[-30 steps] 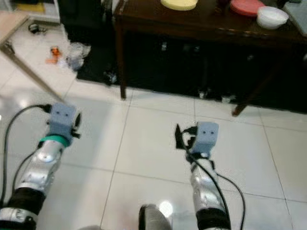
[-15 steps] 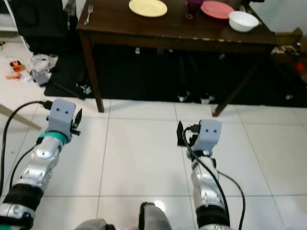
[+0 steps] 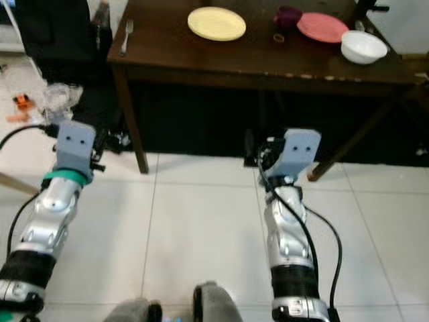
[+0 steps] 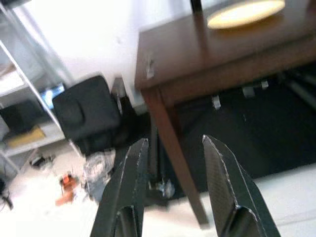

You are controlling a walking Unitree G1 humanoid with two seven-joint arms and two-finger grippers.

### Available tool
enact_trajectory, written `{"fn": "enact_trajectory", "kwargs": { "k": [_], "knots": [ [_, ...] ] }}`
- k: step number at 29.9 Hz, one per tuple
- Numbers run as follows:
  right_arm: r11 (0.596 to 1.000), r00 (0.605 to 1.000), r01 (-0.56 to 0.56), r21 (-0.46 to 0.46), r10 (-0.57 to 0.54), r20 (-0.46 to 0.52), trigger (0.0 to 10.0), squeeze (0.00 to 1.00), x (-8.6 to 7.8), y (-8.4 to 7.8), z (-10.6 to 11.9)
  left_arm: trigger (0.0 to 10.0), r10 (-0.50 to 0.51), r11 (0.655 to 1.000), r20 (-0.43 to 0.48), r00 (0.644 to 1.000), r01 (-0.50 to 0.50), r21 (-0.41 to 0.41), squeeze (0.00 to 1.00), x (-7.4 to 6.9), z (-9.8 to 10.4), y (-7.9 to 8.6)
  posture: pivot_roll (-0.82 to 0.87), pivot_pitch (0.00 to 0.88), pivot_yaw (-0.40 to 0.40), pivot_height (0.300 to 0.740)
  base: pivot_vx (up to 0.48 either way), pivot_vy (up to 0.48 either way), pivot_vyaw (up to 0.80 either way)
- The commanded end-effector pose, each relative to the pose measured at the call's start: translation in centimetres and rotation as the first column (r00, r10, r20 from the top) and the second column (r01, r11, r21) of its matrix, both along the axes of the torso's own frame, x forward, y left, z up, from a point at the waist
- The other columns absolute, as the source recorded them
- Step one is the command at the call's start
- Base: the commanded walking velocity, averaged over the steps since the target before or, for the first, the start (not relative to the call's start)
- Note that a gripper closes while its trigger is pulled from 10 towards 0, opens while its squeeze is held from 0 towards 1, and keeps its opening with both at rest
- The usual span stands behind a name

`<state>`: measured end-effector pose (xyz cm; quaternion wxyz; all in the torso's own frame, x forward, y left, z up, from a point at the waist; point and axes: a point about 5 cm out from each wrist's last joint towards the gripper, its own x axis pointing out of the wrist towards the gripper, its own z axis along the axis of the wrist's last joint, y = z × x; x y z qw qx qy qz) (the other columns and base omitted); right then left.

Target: Setting the table

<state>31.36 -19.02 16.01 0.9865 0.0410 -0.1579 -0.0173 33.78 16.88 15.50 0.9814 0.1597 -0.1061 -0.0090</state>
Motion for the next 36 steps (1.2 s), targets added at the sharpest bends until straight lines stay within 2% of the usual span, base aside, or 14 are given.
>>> {"fn": "enact_trajectory", "kwargs": {
  "k": [1,16,22,23,25,36],
  "knots": [
    [1.0,1.0,0.015,0.007,-0.015,0.007,10.0,0.0,-0.1,-0.3,0.4,10.0,0.01,1.0,0.01,1.0,-0.01,-0.006,0.0,0.0,0.5,0.2,0.03,0.028,0.026,0.74,0.472,0.0,0.0],
    [1.0,1.0,0.015,0.005,-0.014,-0.017,10.0,0.0,-0.3,-0.2,0.5,10.0,0.039,0.999,0.054,0.998,-0.037,-0.04,0.0,0.5,2.7,1.0,0.03,0.033,0.009,0.74,0.472,0.0,0.0],
    [1.0,1.0,0.013,0.0,-0.013,-0.018,10.0,0.0,-0.4,-0.2,0.6,10.0,-0.002,0.999,0.046,0.999,0.004,-0.046,0.0,0.6,3.1,0.7,0.03,0.034,0.007,0.74,0.472,0.0,0.0],
    [1.0,1.0,0.014,-0.002,-0.014,-0.018,10.0,0.0,-0.4,-0.2,0.7,10.0,-0.046,0.998,0.039,0.998,0.048,-0.046,0.0,0.7,3.4,0.2,0.02,0.035,0.007,0.74,0.472,0.0,0.0],
    [1.0,1.0,0.015,-0.003,-0.015,-0.02,10.0,0.0,-0.4,-0.2,0.7,10.0,-0.072,0.997,0.042,0.997,0.073,-0.039,0.0,0.7,3.6,-0.2,0.02,0.034,0.008,0.74,0.472,0.0,0.0],
    [1.0,0.999,0.021,-0.005,-0.021,-0.026,10.0,0.0,-0.5,-0.3,0.6,10.0,-0.104,0.994,0.04,0.994,0.105,-0.03,0.0,0.8,3.6,-1.2,0.02,0.034,0.011,0.74,0.472,0.0,0.0]
  ]
}}
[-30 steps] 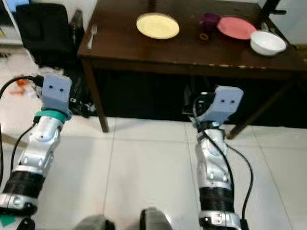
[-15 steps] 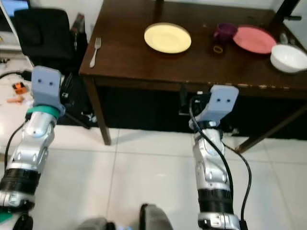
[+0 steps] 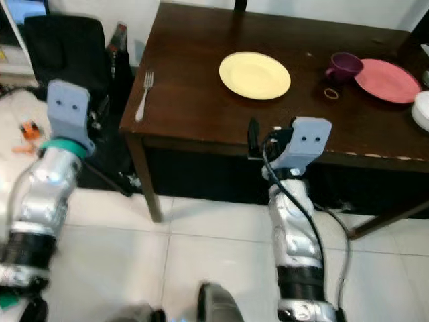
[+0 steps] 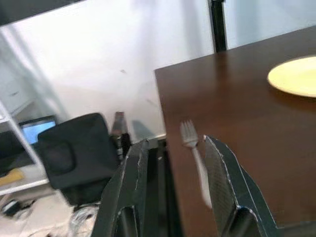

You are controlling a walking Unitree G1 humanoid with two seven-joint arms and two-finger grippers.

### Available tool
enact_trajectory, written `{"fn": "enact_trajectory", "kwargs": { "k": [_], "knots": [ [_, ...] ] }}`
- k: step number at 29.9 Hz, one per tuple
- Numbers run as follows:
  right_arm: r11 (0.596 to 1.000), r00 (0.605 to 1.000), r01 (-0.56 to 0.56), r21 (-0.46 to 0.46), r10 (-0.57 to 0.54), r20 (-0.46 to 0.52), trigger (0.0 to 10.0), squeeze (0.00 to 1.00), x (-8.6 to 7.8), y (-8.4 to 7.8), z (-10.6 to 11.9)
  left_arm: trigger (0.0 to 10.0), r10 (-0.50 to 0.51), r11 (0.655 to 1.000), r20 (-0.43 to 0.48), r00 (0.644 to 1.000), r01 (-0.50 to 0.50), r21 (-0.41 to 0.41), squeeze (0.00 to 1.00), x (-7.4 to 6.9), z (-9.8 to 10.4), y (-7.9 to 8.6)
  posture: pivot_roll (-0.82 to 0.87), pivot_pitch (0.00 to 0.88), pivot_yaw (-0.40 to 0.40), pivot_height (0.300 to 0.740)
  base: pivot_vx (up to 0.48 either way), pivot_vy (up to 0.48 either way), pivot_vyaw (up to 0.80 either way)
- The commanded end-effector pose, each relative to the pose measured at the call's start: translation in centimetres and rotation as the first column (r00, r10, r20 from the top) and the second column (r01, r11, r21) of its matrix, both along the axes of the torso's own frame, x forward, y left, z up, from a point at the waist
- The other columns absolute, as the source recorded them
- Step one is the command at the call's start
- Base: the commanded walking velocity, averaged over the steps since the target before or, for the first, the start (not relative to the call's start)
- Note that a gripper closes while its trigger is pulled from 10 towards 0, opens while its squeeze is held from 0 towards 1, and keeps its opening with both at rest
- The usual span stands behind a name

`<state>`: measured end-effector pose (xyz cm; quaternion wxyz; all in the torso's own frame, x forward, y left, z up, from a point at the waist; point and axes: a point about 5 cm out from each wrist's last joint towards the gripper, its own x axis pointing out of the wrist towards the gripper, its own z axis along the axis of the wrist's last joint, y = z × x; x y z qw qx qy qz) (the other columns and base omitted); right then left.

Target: Setting the table

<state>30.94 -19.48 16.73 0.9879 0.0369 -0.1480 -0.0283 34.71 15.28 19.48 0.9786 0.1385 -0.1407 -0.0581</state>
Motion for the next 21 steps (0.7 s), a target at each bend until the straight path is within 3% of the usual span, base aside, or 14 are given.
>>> {"fn": "enact_trajectory", "kwargs": {
  "k": [1,17,21],
  "knots": [
    [1.0,1.0,0.0,0.0,0.0,-0.006,10.0,0.0,-0.1,0.2,-0.1,10.0,0.0,1.0,-0.018,1.0,0.0,0.0,0.0,-0.1,-0.4,0.3,0.01,0.032,0.012,0.74,0.469,0.0,0.0],
    [1.0,1.0,0.008,0.0,-0.008,-0.009,10.0,0.0,-0.2,0.0,-0.1,10.0,-0.069,0.997,-0.038,0.997,0.07,0.028,0.0,0.1,-0.7,-1.1,0.01,0.021,0.02,0.74,0.476,0.0,0.0],
    [1.0,1.0,0.012,-0.003,-0.012,-0.012,10.0,0.0,-0.2,-0.1,-0.2,10.0,-0.166,0.985,-0.095,0.982,0.17,0.029,0.0,-0.2,-1.3,-2.5,0.01,0.012,0.018,0.74,0.069,0.0,0.0]
  ]
}}
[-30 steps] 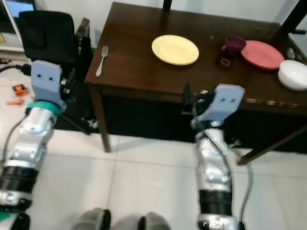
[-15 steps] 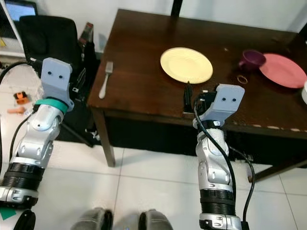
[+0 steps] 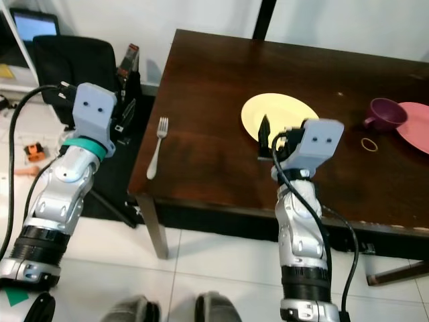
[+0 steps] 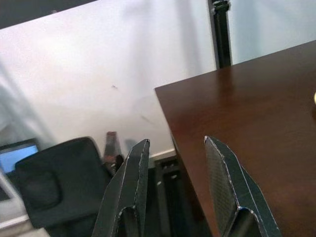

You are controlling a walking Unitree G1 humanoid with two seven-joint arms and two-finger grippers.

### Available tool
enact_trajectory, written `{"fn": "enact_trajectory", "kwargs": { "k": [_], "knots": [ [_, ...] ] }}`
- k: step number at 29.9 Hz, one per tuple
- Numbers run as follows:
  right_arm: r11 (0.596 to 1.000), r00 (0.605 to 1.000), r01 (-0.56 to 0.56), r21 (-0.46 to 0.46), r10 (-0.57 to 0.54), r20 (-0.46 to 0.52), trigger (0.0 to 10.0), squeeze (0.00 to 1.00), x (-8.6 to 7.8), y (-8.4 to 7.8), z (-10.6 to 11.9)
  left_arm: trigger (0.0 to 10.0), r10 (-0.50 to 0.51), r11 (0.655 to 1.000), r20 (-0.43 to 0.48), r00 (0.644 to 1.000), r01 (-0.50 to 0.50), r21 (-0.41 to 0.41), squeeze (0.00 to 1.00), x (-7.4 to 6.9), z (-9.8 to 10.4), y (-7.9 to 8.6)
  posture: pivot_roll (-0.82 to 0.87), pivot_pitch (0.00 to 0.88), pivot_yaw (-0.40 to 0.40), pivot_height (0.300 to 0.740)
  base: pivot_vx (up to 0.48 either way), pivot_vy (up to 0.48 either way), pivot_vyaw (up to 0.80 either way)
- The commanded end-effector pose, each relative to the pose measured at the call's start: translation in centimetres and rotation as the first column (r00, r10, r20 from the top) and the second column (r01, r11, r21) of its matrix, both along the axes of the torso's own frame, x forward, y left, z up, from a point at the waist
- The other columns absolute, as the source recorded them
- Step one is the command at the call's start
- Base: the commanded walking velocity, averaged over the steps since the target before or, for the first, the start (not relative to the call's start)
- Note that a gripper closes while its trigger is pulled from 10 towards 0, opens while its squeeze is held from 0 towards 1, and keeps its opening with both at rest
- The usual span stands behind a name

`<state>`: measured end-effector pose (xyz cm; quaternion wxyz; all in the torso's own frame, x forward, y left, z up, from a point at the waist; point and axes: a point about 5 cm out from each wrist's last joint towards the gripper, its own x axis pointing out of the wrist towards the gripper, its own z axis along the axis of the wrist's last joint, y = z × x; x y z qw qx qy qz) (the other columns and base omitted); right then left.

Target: Setting the table

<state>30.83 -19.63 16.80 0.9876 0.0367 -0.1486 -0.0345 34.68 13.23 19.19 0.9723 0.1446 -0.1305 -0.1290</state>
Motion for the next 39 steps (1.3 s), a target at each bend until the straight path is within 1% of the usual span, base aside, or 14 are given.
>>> {"fn": "enact_trajectory", "kwargs": {
  "k": [1,3,5,8,11,15,18,19,23,24,25,30,31,39],
  "knots": [
    [1.0,1.0,-0.001,-0.004,0.001,-0.012,10.0,0.0,0.0,0.0,-0.3,10.0,-0.043,0.999,-0.061,0.997,0.044,0.01,0.0,-0.2,-1.1,-0.6,0.01,0.012,0.018,0.74,0.0,0.0,0.0],
    [1.0,1.0,-0.001,-0.005,0.001,-0.011,10.0,0.0,0.0,0.1,-0.2,10.0,-0.087,0.996,-0.091,0.992,0.088,0.009,0.0,-0.5,-1.5,-1.3,0.0,0.01,0.018,0.74,0.0,0.0,0.0],
    [1.0,1.0,-0.001,-0.005,0.001,-0.011,10.0,0.0,0.0,0.1,-0.2,10.0,-0.087,0.996,-0.091,0.992,0.088,0.009,0.0,-0.5,-1.5,-1.3,0.0,0.01,0.018,0.74,0.0,0.0,0.0],
    [1.0,1.0,-0.002,-0.005,0.002,-0.01,10.0,0.0,0.1,0.1,-0.1,10.0,-0.12,0.993,-0.148,0.982,0.121,0.001,0.0,-0.7,-2.3,-2.7,0.01,0.011,0.015,0.74,0.0,0.0,0.0],
    [1.0,1.0,-0.003,-0.006,0.002,-0.007,10.0,0.0,0.1,0.2,0.0,10.0,-0.138,0.99,-0.239,0.961,0.133,-0.036,0.0,-0.4,-3.4,-4.4,0.0,0.018,0.014,0.74,0.0,0.0,0.0],
    [1.0,1.0,-0.001,-0.006,0.001,-0.005,10.0,0.0,0.1,0.2,0.1,10.0,-0.154,0.988,-0.281,0.947,0.145,-0.053,0.0,-0.3,-3.7,-5.0,0.0,0.021,0.013,0.74,0.0,0.0,0.0],
    [1.0,1.0,0.0,-0.007,0.0,-0.004,10.0,0.0,0.0,0.2,0.1,10.0,-0.17,0.985,-0.352,0.92,0.155,-0.07,0.0,0.2,-4.2,-6.1,0.0,0.028,0.012,0.74,0.0,0.0,0.0],
    [1.0,1.0,0.0,-0.007,0.0,-0.004,10.0,0.0,0.0,0.2,0.1,10.0,-0.158,0.987,-0.376,0.913,0.145,-0.063,0.0,0.4,-4.5,-6.5,0.01,0.031,0.013,0.74,0.0,0.0,0.0],
    [1.0,1.0,-0.002,-0.007,0.002,-0.005,10.0,0.0,0.0,0.3,0.1,10.0,-0.158,0.987,-0.392,0.906,0.148,-0.056,0.0,0.5,-4.7,-7.0,0.01,0.031,0.014,0.74,0.0,0.0,0.0],
    [1.0,1.0,-0.004,-0.006,0.004,-0.007,10.0,0.0,0.1,0.4,0.1,10.0,-0.15,0.989,-0.414,0.898,0.142,-0.048,0.0,0.5,-4.9,-7.7,0.01,0.037,0.016,0.74,0.0,0.0,0.0],
    [1.0,1.0,-0.007,-0.005,0.007,-0.009,10.0,0.0,0.1,0.5,0.0,10.0,-0.144,0.989,-0.433,0.89,0.145,-0.032,0.0,0.4,-5.2,-8.3,0.01,0.038,0.016,0.74,0.0,0.0,0.0],
    [1.0,1.0,-0.012,-0.002,0.012,-0.013,10.0,0.0,0.1,0.8,-0.1,10.0,-0.143,0.988,-0.476,0.868,0.155,-0.016,0.0,0.1,-6.0,-9.2,0.01,0.043,0.018,0.74,0.0,0.0,0.0],
    [1.0,1.0,-0.013,-0.002,0.013,-0.014,10.0,0.0,0.1,0.8,-0.1,10.0,-0.141,0.988,-0.488,0.862,0.153,-0.016,1.0,0.1,-6.2,-9.4,0.01,0.047,0.02,0.74,0.0,0.0,0.0],
    [1.0,1.0,-0.013,0.0,0.013,-0.021,10.0,0.0,0.0,0.8,-0.3,10.0,-0.096,0.993,-0.506,0.857,0.115,0.007,1.0,0.5,-6.5,-9.7,0.01,0.055,0.022,0.74,0.0,0.0,0.0]
  ]
}}
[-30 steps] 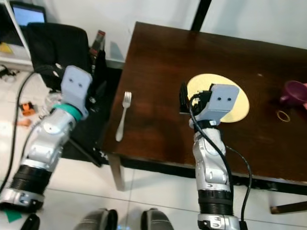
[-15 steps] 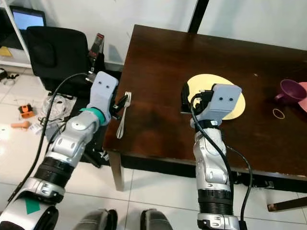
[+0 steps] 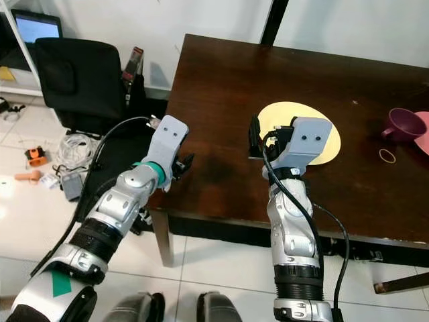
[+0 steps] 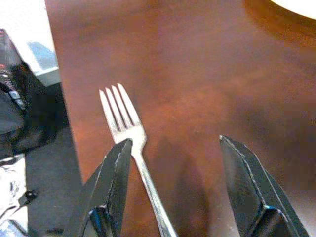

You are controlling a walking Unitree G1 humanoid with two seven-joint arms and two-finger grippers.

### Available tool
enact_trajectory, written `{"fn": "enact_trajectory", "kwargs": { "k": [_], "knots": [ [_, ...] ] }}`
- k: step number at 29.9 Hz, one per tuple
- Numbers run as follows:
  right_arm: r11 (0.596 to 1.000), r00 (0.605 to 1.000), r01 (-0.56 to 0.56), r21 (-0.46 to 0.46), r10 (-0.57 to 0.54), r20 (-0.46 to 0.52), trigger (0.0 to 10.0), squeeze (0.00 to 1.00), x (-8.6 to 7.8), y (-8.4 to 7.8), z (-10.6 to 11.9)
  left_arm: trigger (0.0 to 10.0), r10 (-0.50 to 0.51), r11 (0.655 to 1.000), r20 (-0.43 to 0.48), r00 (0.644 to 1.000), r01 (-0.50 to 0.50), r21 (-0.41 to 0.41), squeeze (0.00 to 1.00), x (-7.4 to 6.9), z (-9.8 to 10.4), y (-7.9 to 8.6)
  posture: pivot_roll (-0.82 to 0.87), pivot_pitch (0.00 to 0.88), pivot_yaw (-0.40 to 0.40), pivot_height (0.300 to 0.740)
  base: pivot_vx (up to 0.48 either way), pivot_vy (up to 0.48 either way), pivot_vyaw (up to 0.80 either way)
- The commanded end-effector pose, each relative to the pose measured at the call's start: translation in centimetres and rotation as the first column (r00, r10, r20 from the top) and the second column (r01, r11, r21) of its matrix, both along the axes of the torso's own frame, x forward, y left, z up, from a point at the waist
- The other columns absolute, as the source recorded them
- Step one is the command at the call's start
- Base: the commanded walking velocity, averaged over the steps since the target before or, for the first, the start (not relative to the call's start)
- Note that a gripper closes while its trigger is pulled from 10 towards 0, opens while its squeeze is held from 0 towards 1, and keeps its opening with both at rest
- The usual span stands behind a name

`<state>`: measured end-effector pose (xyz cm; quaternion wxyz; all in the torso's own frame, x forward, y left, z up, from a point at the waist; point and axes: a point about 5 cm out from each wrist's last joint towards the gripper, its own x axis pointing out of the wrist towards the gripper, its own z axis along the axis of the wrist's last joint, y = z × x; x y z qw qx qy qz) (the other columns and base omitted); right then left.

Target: Setting the table

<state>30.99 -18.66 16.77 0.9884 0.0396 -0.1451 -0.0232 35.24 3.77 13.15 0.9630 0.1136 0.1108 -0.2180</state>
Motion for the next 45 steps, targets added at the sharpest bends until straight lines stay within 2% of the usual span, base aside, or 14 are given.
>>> {"fn": "enact_trajectory", "kwargs": {
  "k": [1,2,6,11,14,20,21,22,23,24,40,45],
  "knots": [
    [1.0,1.0,0.01,-0.002,-0.01,-0.017,10.0,0.0,-0.2,-0.1,-0.3,10.0,0.019,1.0,-0.024,1.0,-0.018,0.02,1.0,0.1,-0.4,-0.2,0.01,0.059,0.026,0.74,0.0,0.0,0.0],
    [1.0,1.0,0.008,0.0,-0.008,-0.02,10.0,0.0,-0.2,0.0,-0.4,10.0,0.038,0.999,-0.036,0.999,-0.037,0.028,0.0,0.3,-0.5,-0.1,0.02,0.062,0.028,0.74,0.0,0.0,0.0],
    [1.0,1.0,0.001,0.005,-0.001,-0.027,10.0,0.0,-0.2,0.3,-0.7,10.0,0.059,0.998,-0.076,0.995,-0.056,0.039,0.0,0.7,-0.7,-0.3,0.02,0.068,0.03,0.74,0.0,0.0,0.0],
    [1.0,1.0,-0.002,0.007,0.002,-0.029,10.0,0.0,-0.3,0.4,-0.7,10.0,0.056,0.998,-0.116,0.992,-0.051,0.042,0.0,0.7,-1.2,-0.4,0.02,0.08,0.033,0.74,0.0,0.0,0.0],
    [1.0,0.999,-0.004,0.007,0.004,-0.034,10.0,0.0,-0.5,0.4,-0.9,10.0,0.079,0.995,-0.148,0.986,-0.07,0.065,0.0,0.5,-2.2,-0.2,0.02,0.091,0.036,0.74,0.0,0.0,0.0],
    [1.0,0.999,-0.004,0.007,0.004,-0.039,10.0,0.0,-0.6,0.4,-0.9,10.0,0.114,0.993,-0.181,0.977,-0.105,0.062,0.0,0.5,-2.8,-0.1,0.02,0.096,0.038,0.74,0.0,0.0,0.0],
    [1.0,0.999,-0.004,0.006,0.004,-0.039,10.0,0.0,-0.6,0.4,-1.0,5.6,0.12,0.992,-0.186,0.975,-0.11,0.059,0.0,0.6,-2.9,0.0,0.02,0.098,0.039,0.74,0.0,0.0,0.0],
    [1.0,0.999,-0.003,0.006,0.004,-0.04,10.0,0.0,-0.7,0.4,-1.0,5.6,0.122,0.992,-0.188,0.975,-0.113,0.057,0.0,0.6,-2.9,0.0,0.02,0.098,0.039,0.74,0.0,0.0,0.0],
    [1.0,0.999,-0.003,0.006,0.003,-0.041,10.0,0.0,-0.7,0.4,-1.0,1.4,0.128,0.991,-0.197,0.972,-0.121,0.051,0.0,0.6,-2.9,0.0,0.02,0.097,0.039,0.74,0.0,0.0,0.0],
    [1.0,0.999,-0.003,0.005,0.003,-0.041,10.0,0.0,-0.7,0.4,-1.0,0.0,0.132,0.991,-0.212,0.968,-0.128,0.034,0.0,0.6,-2.9,-0.1,0.02,0.097,0.04,0.74,0.0,0.0,0.0],
    [1.0,0.999,-0.003,0.002,0.003,-0.045,10.0,0.0,-0.7,0.4,-1.0,0.0,0.162,0.987,-0.21,0.964,-0.159,0.032,0.0,0.5,-2.8,0.5,0.02,0.089,0.041,0.74,0.0,0.0,0.0],
    [1.0,0.999,-0.002,-0.001,0.002,-0.043,10.0,0.0,-0.7,0.2,-0.9,0.0,0.168,0.986,-0.19,0.967,-0.161,0.052,0.0,0.1,-2.9,1.5,0.03,0.081,0.034,0.74,0.0,0.0,0.0]
  ]
}}
